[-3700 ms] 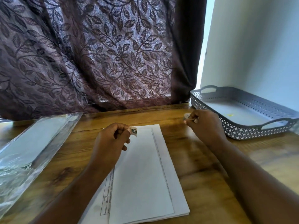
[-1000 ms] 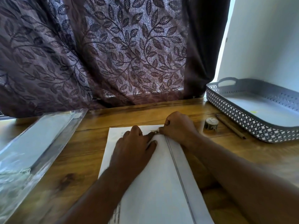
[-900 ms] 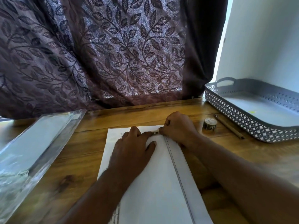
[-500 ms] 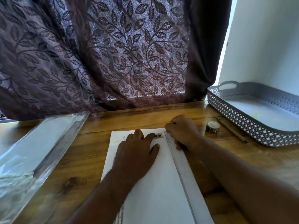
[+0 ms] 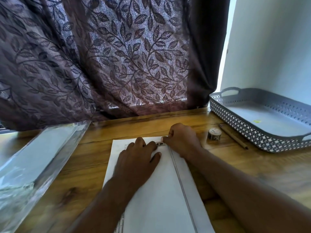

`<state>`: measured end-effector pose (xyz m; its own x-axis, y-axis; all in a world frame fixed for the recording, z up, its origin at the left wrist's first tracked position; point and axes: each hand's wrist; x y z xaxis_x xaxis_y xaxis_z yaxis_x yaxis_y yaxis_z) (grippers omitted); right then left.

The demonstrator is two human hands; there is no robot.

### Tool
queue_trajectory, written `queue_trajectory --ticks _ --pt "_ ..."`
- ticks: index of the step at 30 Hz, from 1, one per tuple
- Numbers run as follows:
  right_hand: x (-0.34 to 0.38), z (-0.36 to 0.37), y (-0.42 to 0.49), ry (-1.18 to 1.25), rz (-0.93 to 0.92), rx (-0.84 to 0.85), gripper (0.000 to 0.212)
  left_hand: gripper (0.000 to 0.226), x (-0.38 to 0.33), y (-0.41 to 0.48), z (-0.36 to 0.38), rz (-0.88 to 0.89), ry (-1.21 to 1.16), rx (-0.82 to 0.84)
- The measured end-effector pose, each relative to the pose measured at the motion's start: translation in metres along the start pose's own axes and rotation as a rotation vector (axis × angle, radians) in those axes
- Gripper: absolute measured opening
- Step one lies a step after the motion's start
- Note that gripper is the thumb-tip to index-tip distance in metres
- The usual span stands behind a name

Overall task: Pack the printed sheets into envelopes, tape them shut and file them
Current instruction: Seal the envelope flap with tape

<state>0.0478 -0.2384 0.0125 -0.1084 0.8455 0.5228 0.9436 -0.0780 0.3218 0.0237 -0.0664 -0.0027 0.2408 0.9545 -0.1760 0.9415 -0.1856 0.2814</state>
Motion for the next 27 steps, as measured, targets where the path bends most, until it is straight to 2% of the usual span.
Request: queue_trajectory --ticks 7,13,17,20,23,27 --pt "-0.003 -0.012 -0.007 0.174 -0.033 0.098 0.025 0.041 -0.002 0.000 0.000 -0.008 0.002 -0.003" --pt "-0.004 -0.020 -0.010 0.268 -0.039 0.171 0.026 0.053 -0.005 0.000 -0.002 -0.014 0.088 0.033" --pt "-0.005 -0.018 -0.012 0.275 -0.030 0.129 0.018 0.058 -0.005 0.001 -0.001 -0.022 0.101 0.039" --pt "-0.006 -0.019 -0.017 0.327 -0.030 0.064 0.013 0.058 -0.002 0.002 0.000 -0.064 -0.002 0.055" --pt "-0.007 -0.024 -0.026 0.381 -0.046 0.011 0.014 0.051 0.004 0.001 -0.003 -0.081 -0.156 0.048" --pt "-0.008 -0.029 -0.042 0.368 -0.116 -0.025 0.017 0.040 0.011 -0.004 -0.009 -0.056 -0.205 -0.052"
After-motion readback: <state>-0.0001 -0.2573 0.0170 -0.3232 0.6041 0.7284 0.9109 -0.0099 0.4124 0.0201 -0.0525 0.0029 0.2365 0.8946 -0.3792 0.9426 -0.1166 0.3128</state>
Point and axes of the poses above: each hand's wrist, its own y-axis towards the middle knuckle, its own z-axis out of the palm, x = y × z, and after that the axes turned 14 degrees about -z, right-handed
